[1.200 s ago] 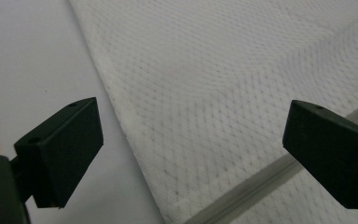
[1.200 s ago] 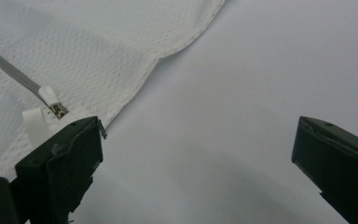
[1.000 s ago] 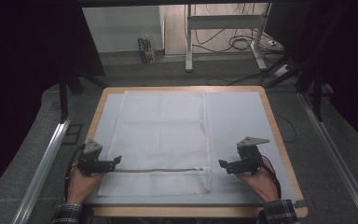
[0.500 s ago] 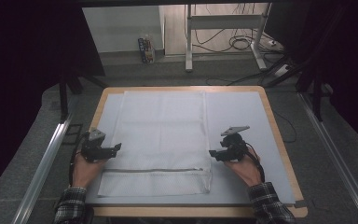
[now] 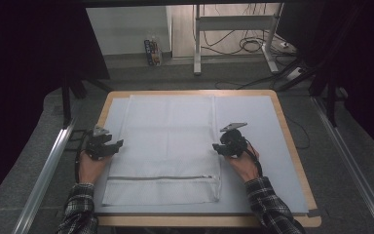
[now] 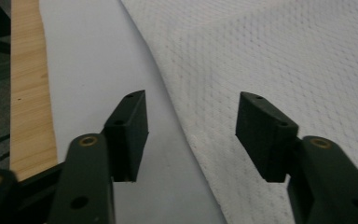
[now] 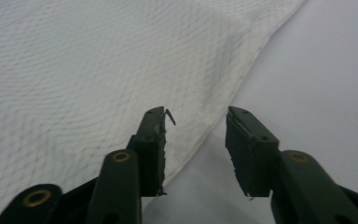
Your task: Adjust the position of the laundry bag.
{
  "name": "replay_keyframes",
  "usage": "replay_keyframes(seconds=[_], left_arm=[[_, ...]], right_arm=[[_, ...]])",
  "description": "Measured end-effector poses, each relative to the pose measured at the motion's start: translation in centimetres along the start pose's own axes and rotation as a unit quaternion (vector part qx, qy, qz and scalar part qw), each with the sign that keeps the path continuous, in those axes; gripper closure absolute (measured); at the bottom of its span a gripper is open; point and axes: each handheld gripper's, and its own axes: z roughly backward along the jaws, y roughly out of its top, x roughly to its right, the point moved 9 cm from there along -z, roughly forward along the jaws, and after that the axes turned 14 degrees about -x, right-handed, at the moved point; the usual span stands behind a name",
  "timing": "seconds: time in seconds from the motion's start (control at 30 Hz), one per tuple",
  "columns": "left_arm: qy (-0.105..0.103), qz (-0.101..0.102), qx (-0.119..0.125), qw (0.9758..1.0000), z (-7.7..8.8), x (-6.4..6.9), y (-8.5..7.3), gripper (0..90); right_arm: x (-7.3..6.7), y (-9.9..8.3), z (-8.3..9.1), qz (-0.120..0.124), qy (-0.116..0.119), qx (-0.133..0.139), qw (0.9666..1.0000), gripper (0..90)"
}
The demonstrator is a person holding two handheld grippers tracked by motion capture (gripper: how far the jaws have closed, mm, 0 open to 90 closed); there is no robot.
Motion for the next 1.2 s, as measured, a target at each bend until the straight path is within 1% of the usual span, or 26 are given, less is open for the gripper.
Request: replay_keyframes(seconds=[0.03, 0.13, 0.2, 0.27, 0.33, 0.4, 0.43, 0.47, 0.5, 0.57, 0.6, 0.63, 0.67, 0.73, 0.83, 1.0, 1.07, 1.13, 1.17, 1.2], left_arm=[[-0.001, 0.002, -0.001, 1.0, -0.1, -0.1, -0.1, 47.9], [0.0, -0.002, -0.009, 1.0, -0.3, -0.2, -0.4, 53.0], [-0.005, -0.002, -0.013, 0.9999, -0.6, -0.1, -0.5, 56.5], [-0.001, -0.008, -0.022, 0.9997, -0.8, 0.1, -0.6, 58.2], [0.0, -0.015, -0.027, 0.9995, -1.0, 0.3, -0.7, 60.5], [-0.001, -0.016, -0.03, 0.9994, -1.2, 0.4, -0.7, 61.2], [-0.007, -0.013, -0.03, 0.9995, -1.2, 0.5, -0.7, 63.8], [-0.015, -0.008, -0.03, 0.9994, -1.2, 0.6, -0.7, 65.8], [-0.025, 0.001, -0.026, 0.9994, -1.3, 0.8, -0.6, 69.6], [-0.033, 0.001, -0.027, 0.9991, -1.3, 0.9, -0.7, 74.0], [-0.035, 0.002, -0.026, 0.999, -1.3, 0.9, -0.7, 76.0], [-0.039, 0.001, -0.027, 0.9989, -1.3, 1.0, -0.7, 78.7], [-0.039, 0.001, -0.027, 0.9989, -1.3, 1.1, -0.6, 81.7], [-0.037, -0.003, -0.028, 0.9989, -1.3, 1.3, -0.6, 85.6], [-0.034, -0.007, -0.028, 0.999, -1.3, 1.4, -0.5, 87.5], [-0.052, -0.01, -0.03, 0.9982, -1.1, 1.9, -0.4, 88.2], [-0.06, -0.015, -0.033, 0.9975, -1.1, 2.4, -0.3, 88.3], [-0.065, -0.023, -0.036, 0.997, -1.1, 2.9, -0.1, 88.4], [-0.065, -0.023, -0.036, 0.997, -1.1, 2.9, -0.1, 88.4], [-0.072, -0.029, -0.037, 0.9963, -1.1, 3.5, 0.0, 88.4]], right_arm=[[0.1, 0.2, -0.1, -0.003, -0.003, 0.001, 1.0, 59.9], [0.5, 0.5, -0.5, -0.009, -0.014, 0.001, 0.9999, 62.6], [0.7, 0.6, -0.8, -0.014, -0.011, 0.002, 0.9998, 64.0], [0.6, 0.6, -1.0, -0.018, -0.009, 0.004, 0.9998, 64.3], [0.5, 0.6, -1.2, -0.01, -0.006, -0.001, 0.9999, 64.7], [0.3, 0.6, -1.4, -0.006, -0.005, -0.004, 1.0, 64.6], [0.1, 0.4, -1.7, 0.002, -0.004, -0.014, 0.9999, 64.6], [0.0, 0.4, -1.8, 0.005, -0.008, -0.013, 0.9999, 66.0], [-0.1, 0.5, -1.8, 0.004, -0.006, -0.018, 0.9998, 69.7], [-0.1, 0.4, -1.8, 0.003, -0.005, -0.023, 0.9997, 76.7], [-0.1, 0.4, -1.7, 0.003, -0.004, -0.024, 0.9997, 80.1], [-0.2, 0.4, -1.7, 0.003, 0.002, -0.024, 0.9997, 83.4], [-0.2, 0.5, -1.7, 0.003, 0.004, -0.025, 0.9997, 85.4], [-0.3, 0.5, -1.7, 0.004, 0.003, -0.028, 0.9996, 86.3], [-0.3, 0.5, -1.6, 0.008, 0.0, -0.028, 0.9996, 86.8], [-0.2, 0.3, -1.2, 0.009, 0.002, -0.034, 0.9994, 86.9], [0.0, 0.1, -1.0, 0.011, 0.001, -0.036, 0.9993, 86.9], [0.4, -0.1, -0.7, 0.012, -0.001, -0.039, 0.9992, 87.0], [0.6, -0.3, -0.6, 0.011, -0.002, -0.04, 0.9992, 87.1], [0.8, -0.5, -0.4, 0.01, -0.005, -0.041, 0.9991, 87.1]])
